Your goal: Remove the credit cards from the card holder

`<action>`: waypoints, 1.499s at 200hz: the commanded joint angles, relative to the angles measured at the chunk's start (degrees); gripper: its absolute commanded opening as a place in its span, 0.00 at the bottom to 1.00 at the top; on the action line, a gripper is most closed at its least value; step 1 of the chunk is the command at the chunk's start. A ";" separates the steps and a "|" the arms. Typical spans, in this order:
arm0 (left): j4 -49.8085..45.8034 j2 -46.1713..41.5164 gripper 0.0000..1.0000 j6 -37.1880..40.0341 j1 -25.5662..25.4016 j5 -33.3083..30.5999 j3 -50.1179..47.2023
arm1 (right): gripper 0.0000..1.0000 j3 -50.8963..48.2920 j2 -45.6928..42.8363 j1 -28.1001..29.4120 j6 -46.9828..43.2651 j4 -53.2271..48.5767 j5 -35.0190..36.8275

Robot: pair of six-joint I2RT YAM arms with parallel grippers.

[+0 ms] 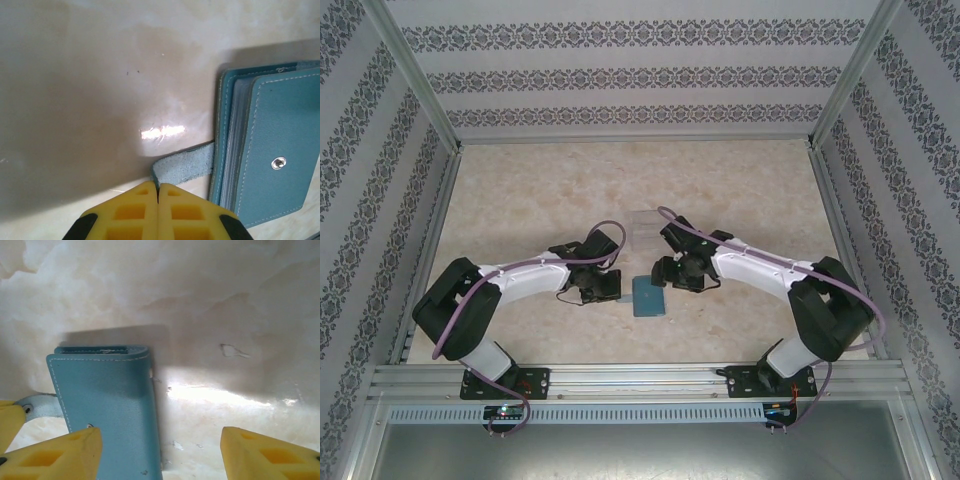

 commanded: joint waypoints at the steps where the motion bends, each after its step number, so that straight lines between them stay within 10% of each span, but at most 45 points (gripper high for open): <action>1: 5.21 -1.58 0.03 -1.48 1.25 2.98 -2.56 | 0.71 5.61 3.56 2.81 -0.68 -7.41 6.51; 67: 7.25 -2.65 0.03 -1.49 1.69 4.38 -5.57 | 0.93 19.04 14.66 6.97 -0.32 -13.15 10.13; 300: 7.80 -2.35 0.03 -2.12 1.79 4.92 -6.57 | 0.91 26.93 23.80 7.69 -2.25 -18.95 12.92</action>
